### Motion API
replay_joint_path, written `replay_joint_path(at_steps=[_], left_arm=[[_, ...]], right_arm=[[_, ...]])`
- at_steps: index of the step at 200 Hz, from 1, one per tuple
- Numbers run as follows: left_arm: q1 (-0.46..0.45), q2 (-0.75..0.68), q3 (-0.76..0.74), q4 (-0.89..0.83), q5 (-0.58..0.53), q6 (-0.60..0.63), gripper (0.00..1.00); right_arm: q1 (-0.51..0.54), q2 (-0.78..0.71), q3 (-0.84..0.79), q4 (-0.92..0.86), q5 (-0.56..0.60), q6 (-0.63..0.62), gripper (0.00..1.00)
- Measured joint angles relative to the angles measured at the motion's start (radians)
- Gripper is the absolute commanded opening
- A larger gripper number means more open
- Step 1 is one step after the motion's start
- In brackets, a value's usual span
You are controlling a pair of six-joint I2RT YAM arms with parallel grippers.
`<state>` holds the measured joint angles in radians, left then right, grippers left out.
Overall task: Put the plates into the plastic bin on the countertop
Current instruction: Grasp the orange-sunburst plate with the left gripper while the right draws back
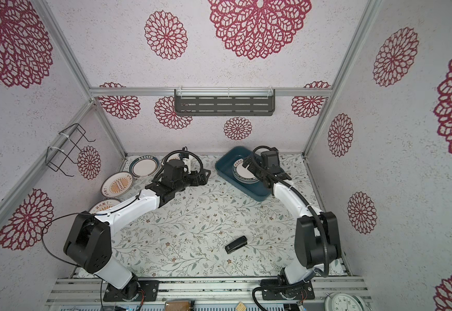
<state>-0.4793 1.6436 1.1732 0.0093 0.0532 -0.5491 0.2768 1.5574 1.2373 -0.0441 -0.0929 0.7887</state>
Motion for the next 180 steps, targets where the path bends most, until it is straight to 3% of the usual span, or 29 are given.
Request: replay_joint_path(at_steps=[40,100,142,180], left_arm=[[0.183,0.002,-0.028,-0.017,0.065,-0.096,0.97],[0.449,0.131,-0.057,0.046,0.246,-0.298,1.0],[0.517,0.302,0.017,0.022,0.292,-0.364,0.97],[0.549,0.442,0.156,0.018,0.322,-0.404,0.95]], right_arm=[[0.089,-0.065,-0.045,0.187,-0.161,-0.096,0.99],[0.256,0.032,0.013,0.312,-0.307,-0.189,0.99],[0.348,0.109,0.081,0.323,-0.306,-0.221,0.99],[0.357,0.149,0.127,0.328,-0.305,-0.22,0.99]])
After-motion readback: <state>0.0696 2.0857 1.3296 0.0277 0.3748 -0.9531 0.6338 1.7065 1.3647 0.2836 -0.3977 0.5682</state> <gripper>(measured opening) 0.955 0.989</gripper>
